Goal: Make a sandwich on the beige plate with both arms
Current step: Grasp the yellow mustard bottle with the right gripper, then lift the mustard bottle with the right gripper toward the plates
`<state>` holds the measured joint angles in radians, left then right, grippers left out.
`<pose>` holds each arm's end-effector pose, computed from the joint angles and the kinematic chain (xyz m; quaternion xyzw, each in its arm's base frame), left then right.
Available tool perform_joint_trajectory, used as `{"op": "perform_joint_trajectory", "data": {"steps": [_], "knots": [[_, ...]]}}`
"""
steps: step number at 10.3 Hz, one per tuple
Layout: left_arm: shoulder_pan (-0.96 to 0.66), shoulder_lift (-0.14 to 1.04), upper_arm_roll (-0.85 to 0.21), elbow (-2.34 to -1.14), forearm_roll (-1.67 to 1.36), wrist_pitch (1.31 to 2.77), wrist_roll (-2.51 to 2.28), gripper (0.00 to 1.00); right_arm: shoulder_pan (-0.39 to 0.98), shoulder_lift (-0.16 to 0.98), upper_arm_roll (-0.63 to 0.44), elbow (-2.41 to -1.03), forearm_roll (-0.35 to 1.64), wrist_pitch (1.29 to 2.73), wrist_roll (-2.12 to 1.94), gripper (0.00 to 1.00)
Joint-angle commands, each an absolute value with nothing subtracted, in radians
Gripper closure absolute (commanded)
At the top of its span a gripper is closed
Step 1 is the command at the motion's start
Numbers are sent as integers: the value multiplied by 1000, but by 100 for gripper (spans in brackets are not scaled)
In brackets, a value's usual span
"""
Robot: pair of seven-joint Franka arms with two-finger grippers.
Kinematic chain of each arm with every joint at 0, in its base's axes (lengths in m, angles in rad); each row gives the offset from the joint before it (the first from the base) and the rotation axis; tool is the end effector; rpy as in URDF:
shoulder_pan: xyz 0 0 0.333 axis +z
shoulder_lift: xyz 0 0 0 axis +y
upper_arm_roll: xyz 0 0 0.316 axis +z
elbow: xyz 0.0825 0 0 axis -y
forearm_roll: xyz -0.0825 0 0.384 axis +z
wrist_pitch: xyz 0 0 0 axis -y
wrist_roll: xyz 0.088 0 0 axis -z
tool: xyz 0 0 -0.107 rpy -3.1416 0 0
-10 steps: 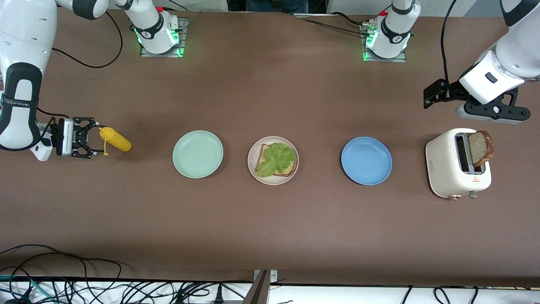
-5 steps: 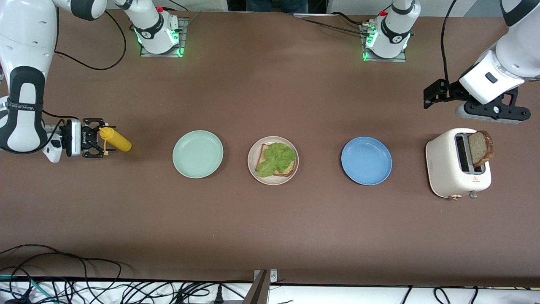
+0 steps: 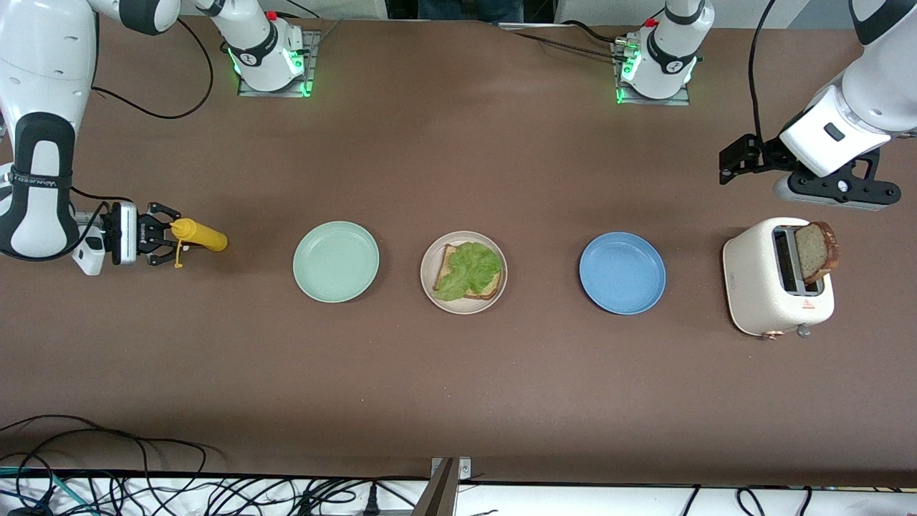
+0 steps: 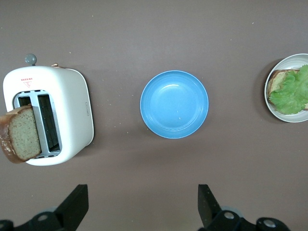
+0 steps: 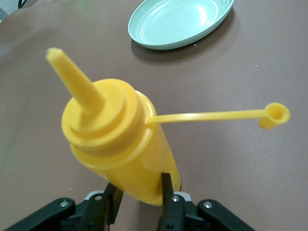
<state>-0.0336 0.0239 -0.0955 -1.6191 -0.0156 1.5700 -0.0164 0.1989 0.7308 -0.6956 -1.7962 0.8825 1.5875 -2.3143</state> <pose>0.5541 -0.0730 0.5885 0.9977 -0.0560 -0.0370 0.0063 0.5494 -0.1835 0.1852 -0.7068 -0.6044 -0.1204 0.3474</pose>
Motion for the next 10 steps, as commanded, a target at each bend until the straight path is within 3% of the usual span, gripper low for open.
{"op": "perform_joint_trajectory", "data": {"steps": [1,6,8,10], "knots": [[-32,32,-98,-1595,-9,1551,-14,0,189,727,-689,-1798,900,1578,-2333,100],[-34,32,-98,-1595,-11,1551,-14,0,271,700,-713,-1720,888,1589,-2298,100],[-34,32,-98,-1595,-9,1551,-14,0,368,695,-782,-1681,885,1586,-2258,100],[-32,32,-98,-1595,-11,1551,-14,0,553,695,-921,-1667,885,1589,-2171,100]]}}
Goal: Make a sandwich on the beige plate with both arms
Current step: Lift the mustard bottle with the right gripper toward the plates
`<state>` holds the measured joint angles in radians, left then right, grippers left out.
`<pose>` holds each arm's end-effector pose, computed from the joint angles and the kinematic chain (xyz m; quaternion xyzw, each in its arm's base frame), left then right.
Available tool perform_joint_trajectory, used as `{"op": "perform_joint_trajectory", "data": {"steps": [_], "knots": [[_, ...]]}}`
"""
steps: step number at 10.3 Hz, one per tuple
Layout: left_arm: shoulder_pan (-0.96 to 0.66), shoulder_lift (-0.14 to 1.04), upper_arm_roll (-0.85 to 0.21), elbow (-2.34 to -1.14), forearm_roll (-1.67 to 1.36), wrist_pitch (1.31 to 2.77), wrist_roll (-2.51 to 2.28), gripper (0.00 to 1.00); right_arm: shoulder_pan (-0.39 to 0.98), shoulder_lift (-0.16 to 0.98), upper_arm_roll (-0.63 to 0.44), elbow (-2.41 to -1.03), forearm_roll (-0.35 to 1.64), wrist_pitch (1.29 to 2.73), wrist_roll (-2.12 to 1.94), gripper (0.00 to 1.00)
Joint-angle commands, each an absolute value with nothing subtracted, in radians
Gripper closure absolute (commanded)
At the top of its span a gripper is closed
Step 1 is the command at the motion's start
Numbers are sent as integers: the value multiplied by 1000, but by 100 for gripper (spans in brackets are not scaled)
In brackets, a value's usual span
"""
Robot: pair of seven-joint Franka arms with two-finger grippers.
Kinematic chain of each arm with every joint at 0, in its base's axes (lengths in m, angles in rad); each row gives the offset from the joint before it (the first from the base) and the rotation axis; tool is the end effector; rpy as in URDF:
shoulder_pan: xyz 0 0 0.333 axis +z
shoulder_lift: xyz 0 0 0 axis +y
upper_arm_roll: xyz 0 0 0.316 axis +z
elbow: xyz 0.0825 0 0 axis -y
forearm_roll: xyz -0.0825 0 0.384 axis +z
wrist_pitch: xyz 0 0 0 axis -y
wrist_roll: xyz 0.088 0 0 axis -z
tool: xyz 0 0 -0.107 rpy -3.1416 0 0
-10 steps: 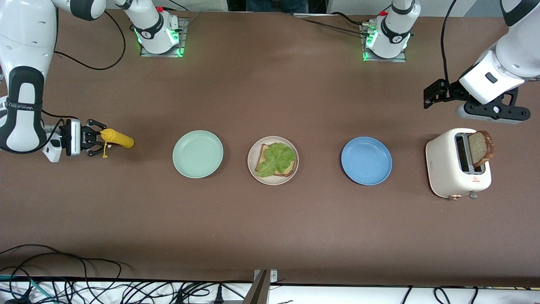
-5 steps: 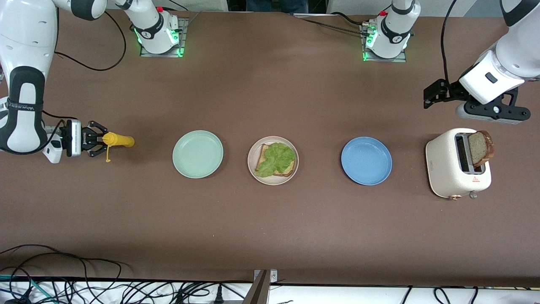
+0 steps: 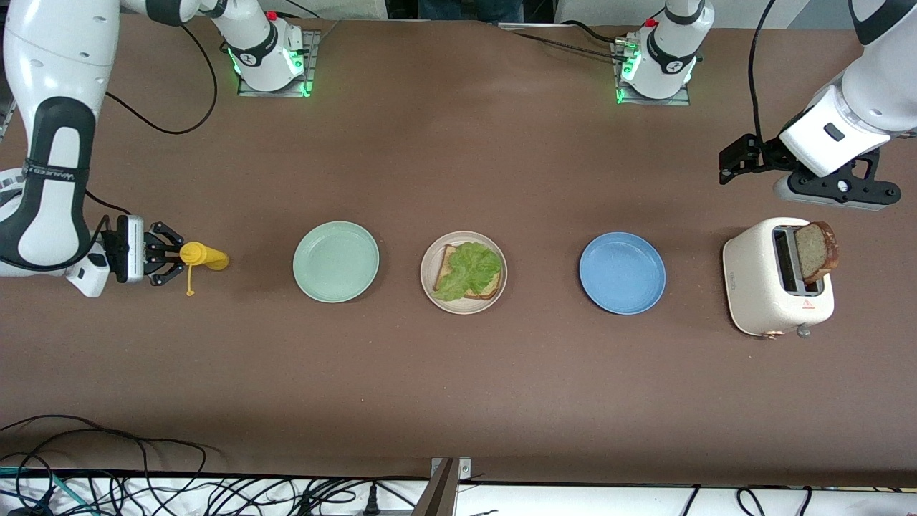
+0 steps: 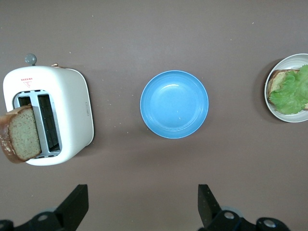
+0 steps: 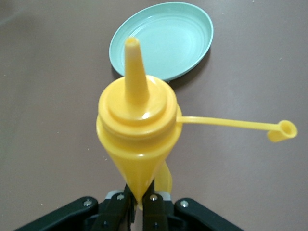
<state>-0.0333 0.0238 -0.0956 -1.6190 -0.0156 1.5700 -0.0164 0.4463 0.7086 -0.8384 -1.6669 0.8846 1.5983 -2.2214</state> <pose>0.5541 -0.0729 0.5886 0.9977 -0.0559 -0.0369 0.0063 0.6198 -0.1024 0.2692 -0.6842 -0.6724 -0.0954 0.2659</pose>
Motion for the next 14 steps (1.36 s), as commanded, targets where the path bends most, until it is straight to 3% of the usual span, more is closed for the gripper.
{"op": "perform_joint_trajectory", "data": {"steps": [1,3,6,10,14], "knots": [[-32,32,-98,-1595,-9,1551,-14,0,666,695,-1001,-1667,885,1591,-2116,100],[-34,32,-98,-1595,-9,1551,-14,0,867,699,-1116,-1667,882,1621,-2005,100],[-34,32,-98,-1595,-9,1551,-14,0,1093,703,-1189,-1667,809,1725,-1802,100],[-34,32,-98,-1595,-9,1551,-14,0,1325,718,-1181,-1666,585,1942,-1470,100],[-34,32,-98,-1595,-9,1551,-14,0,1440,849,-1129,-1596,387,2037,-1081,100]]}}
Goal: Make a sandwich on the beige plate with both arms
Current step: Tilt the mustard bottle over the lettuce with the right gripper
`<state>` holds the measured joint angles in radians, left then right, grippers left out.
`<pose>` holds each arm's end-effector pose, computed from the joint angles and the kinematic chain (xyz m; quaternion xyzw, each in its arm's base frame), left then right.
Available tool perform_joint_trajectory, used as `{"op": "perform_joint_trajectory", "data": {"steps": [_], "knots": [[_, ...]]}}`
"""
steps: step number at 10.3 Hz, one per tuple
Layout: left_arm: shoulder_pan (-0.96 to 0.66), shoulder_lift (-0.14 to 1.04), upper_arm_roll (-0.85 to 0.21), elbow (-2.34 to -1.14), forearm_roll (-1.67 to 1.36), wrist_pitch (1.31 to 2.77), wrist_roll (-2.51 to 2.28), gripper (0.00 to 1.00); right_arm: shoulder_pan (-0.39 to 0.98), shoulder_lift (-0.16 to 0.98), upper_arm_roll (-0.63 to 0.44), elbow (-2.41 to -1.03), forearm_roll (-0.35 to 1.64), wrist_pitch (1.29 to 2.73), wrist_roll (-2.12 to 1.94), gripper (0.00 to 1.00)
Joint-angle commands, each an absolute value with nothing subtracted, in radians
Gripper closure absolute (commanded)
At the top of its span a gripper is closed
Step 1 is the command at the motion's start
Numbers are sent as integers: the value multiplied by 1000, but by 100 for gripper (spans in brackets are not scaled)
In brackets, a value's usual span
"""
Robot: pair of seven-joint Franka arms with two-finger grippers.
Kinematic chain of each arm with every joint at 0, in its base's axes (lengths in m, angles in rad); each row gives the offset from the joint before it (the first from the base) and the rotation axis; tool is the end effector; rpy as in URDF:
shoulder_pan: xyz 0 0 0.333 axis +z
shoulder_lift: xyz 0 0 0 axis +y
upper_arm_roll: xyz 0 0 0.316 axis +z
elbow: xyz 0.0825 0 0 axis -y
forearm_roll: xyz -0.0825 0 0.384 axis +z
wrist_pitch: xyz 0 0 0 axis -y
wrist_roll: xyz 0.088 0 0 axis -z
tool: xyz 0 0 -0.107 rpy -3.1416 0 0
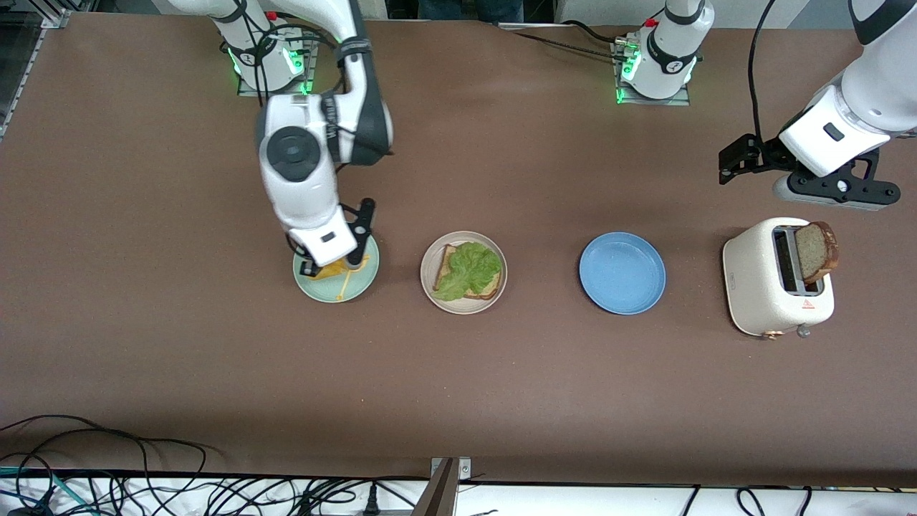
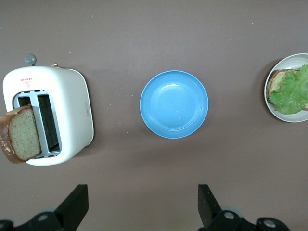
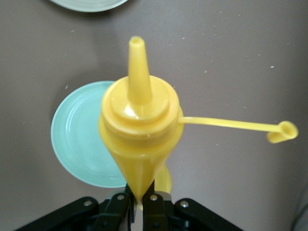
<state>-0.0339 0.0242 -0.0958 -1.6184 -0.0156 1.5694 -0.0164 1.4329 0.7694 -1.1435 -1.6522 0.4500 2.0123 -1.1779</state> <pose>0.5541 -0.0733 0.5886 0.9977 -0.0563 -0.0371 0.0063 0.5791 0.3280 0.3641 0.7534 0.6424 -0.0296 0.1374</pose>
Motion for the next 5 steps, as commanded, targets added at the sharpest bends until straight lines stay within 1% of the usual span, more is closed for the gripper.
{"op": "perform_joint_trajectory", "data": {"steps": [1,3,5], "knots": [[-34,32,-98,-1595,-9,1551,-14,0,1440,895,-1105,-1554,339,2052,-1015,100],[-34,32,-98,-1595,-9,1551,-14,0,1442,969,-1080,-1497,260,2069,-881,100],[-32,32,-98,-1595,-11,1549,-14,0,1440,1055,-1037,-1406,116,2072,-761,100]]}}
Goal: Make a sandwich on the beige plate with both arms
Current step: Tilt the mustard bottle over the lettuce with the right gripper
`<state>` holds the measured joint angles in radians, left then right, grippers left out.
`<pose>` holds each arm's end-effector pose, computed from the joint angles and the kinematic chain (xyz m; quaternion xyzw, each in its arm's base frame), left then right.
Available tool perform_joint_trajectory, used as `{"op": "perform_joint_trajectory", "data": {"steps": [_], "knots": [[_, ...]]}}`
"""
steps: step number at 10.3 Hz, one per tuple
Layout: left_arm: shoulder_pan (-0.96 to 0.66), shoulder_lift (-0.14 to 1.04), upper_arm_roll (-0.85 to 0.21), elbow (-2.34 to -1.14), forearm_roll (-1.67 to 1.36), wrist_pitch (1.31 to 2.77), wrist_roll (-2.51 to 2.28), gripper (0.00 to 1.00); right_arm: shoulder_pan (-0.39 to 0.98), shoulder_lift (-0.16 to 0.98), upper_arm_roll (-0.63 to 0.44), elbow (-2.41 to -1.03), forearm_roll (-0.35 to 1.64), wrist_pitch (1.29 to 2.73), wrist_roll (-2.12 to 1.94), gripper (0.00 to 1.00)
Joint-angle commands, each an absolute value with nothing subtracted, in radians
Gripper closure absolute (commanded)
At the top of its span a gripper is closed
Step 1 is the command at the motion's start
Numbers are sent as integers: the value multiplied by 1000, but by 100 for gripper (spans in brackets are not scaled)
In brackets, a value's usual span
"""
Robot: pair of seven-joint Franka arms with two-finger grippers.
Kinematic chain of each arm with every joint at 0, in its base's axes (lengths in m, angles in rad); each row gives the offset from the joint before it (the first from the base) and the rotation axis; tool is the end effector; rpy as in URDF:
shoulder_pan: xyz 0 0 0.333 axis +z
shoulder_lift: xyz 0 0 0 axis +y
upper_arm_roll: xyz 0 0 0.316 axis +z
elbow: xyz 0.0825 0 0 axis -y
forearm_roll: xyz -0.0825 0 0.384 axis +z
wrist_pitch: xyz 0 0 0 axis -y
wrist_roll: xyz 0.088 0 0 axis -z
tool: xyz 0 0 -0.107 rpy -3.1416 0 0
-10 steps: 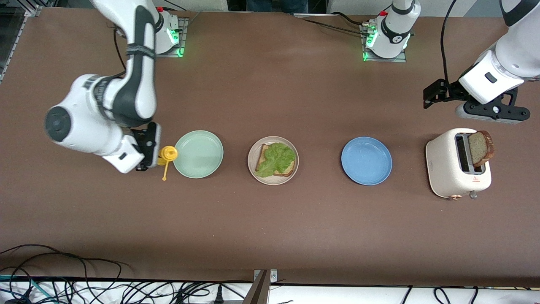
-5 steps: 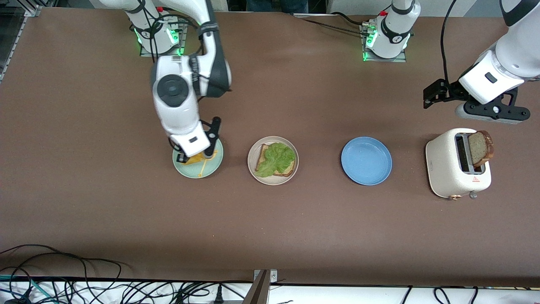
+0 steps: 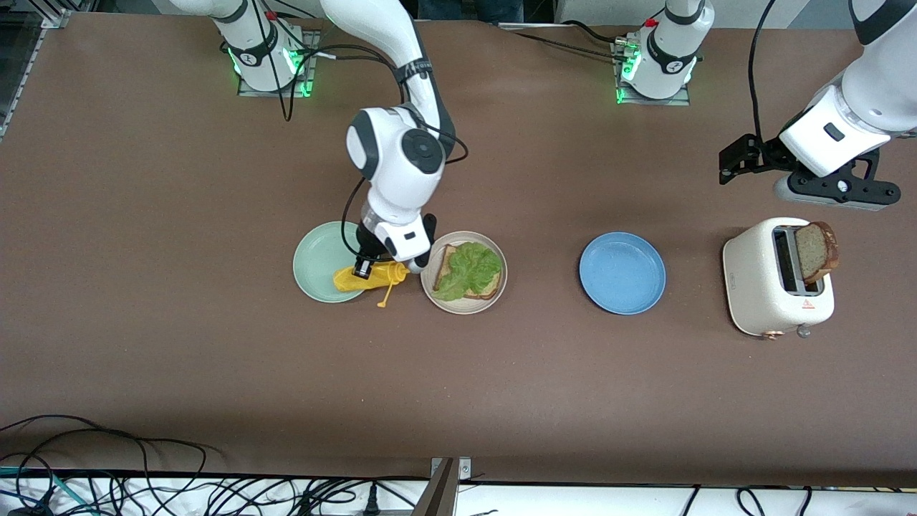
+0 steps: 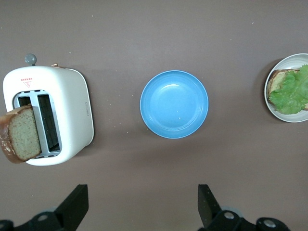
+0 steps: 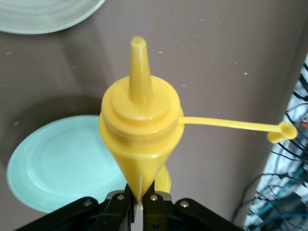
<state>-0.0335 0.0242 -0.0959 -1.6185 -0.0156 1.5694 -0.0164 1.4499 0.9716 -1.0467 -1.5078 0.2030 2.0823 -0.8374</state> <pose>0.5541 -0.0732 0.5885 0.9977 -0.0562 -0.0371 0.0063 0.5630 0.4224 0.2961 0.7314 0.6096 -0.0308 0.3041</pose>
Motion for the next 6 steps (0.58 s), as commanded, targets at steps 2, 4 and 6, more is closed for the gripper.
{"op": "perform_joint_trajectory", "data": {"steps": [2,4,6], "knots": [[-34,32,-100,-1595,-9,1549,-14,0,1443,1107,-988,-1353,-15,2069,-717,100],[-32,32,-98,-1595,-11,1551,-14,0,1460,1117,-924,-1347,-197,2062,-635,100],[-34,32,-98,-1595,-9,1549,-14,0,1462,1121,-872,-1347,-314,2060,-606,100]]}}
